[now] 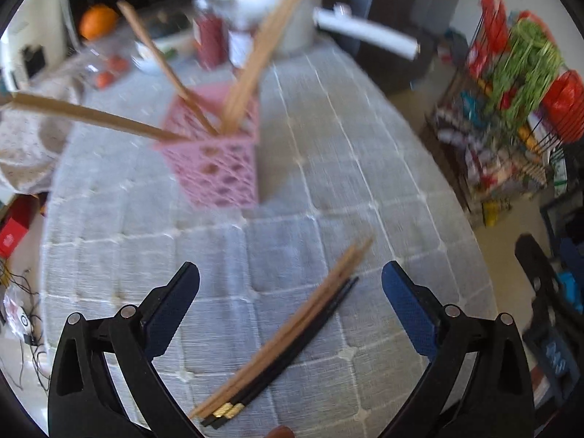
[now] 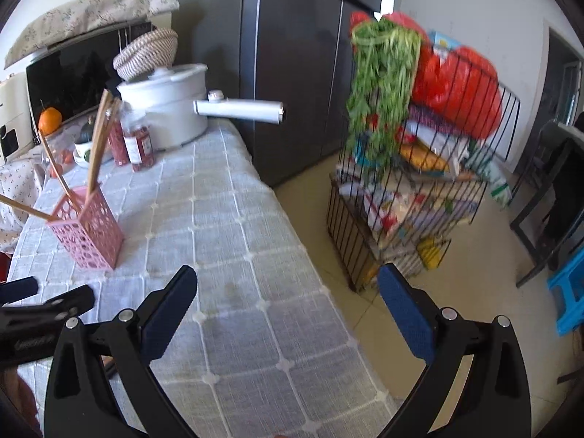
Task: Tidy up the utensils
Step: 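Grasp a loose chopstick with the left tool while the right tool grasps another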
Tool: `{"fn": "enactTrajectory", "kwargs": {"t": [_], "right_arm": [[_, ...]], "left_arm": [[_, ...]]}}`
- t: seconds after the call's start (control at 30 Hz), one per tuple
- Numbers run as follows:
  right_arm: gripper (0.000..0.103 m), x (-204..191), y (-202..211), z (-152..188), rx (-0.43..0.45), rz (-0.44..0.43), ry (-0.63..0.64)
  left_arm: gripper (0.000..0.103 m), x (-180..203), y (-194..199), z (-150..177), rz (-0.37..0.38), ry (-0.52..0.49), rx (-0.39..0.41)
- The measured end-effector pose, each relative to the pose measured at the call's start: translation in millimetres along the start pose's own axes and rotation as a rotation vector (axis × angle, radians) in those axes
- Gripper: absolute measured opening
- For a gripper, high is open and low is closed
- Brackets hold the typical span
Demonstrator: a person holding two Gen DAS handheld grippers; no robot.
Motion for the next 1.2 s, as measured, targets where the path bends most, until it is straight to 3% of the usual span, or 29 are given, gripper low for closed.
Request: {"fn": "enactTrajectory", "kwargs": {"t": [0.13,0.2,0.3,0.53,0.6,0.73,0.9,1.03,1.2], "right_arm": [[0.097,6.8,-2.7,2.3,-0.015,-0.007,-0.012],[0.097,9.6,-5.5,3.4,-0.028,-0.014,-0.013],[0.097,14.3,-12.6,6.3,-0.067,-0.038,-0.032],[0.097,16.6,-19.7,8.5,-0.101,-0.068,-0.056],[0.097,15.9,-21.3,9.7,-0.107,-0.063,-0.047],[0.097,18.1,-21.6,10.2,-0.106,-0.051,-0.050],[0.097,13.0,-25.5,10.6,-0.128,-0.056,-0.051],[0.097,4.2,-31.4,11.1,-0.164,-0.085,-0.067],[0.097,-11.8,-34.8,9.7,-0.171,-0.092,-0.049]], "left_arm": [[0.083,3.5,-35.2,-8.7,0.065,0.043,-0.158],[0.060,8.5,-53.7,-8.6,0.053,0.010,-0.235],[0.055,10.9,-70.1,-9.0,0.056,0.009,-0.284],[0.053,20.8,-81.5,-9.0,0.039,-0.040,-0.278],[0.046,18.1,-89.8,-9.7,0.015,-0.044,-0.285],[0.043,17.1,-97.2,-13.6,-0.008,-0.059,-0.256],[0.019,11.4,-97.1,-14.3,-0.051,-0.084,-0.218],[0.015,2.9,-88.4,-8.2,-0.026,-0.109,-0.194],[0.009,-5.5,-47.1,-2.0,0.006,-0.153,-0.073]]}}
Point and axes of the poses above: each gripper's, at about its wrist camera, not at the fingertips, and y roughly against the way its jaws point, x to its right, z to its underside, the point moved 4 cm from there along -y, roughly the way its jaws point, and after that the axes turned 6 degrees about y, right-handed, at the moved point
